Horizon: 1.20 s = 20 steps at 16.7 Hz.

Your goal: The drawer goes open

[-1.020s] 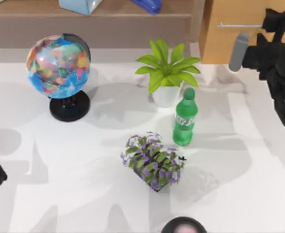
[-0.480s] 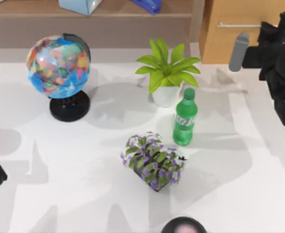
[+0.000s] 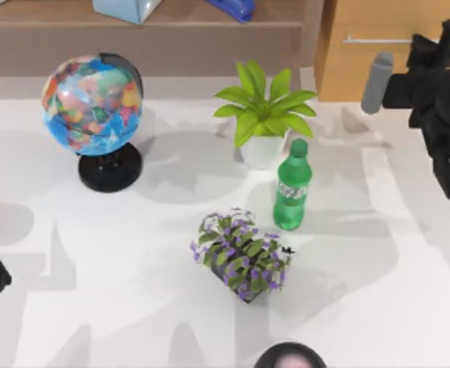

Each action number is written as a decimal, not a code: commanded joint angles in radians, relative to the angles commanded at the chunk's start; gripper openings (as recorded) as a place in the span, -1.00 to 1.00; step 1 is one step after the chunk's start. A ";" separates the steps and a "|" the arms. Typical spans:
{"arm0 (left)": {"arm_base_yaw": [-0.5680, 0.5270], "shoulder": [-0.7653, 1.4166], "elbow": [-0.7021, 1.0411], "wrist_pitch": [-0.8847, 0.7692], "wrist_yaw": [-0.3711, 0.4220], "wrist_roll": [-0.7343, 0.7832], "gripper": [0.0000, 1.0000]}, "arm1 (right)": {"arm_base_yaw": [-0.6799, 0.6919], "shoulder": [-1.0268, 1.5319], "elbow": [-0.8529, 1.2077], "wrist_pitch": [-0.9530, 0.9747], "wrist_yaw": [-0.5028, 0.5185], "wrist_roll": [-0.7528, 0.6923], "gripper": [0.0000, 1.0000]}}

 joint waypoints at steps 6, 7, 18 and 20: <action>0.000 0.000 0.000 0.000 0.000 0.000 1.00 | 0.025 -0.087 -0.211 0.109 0.023 0.001 -1.00; 0.000 0.000 0.000 0.000 0.000 0.000 1.00 | 0.029 -0.103 -0.245 0.130 0.028 0.001 -1.00; 0.000 0.000 0.000 0.000 0.000 0.000 1.00 | 0.054 -0.159 -0.383 0.219 0.051 0.002 -1.00; 0.000 0.000 0.000 0.000 0.000 0.000 1.00 | 0.067 -0.186 -0.460 0.262 0.065 0.002 -1.00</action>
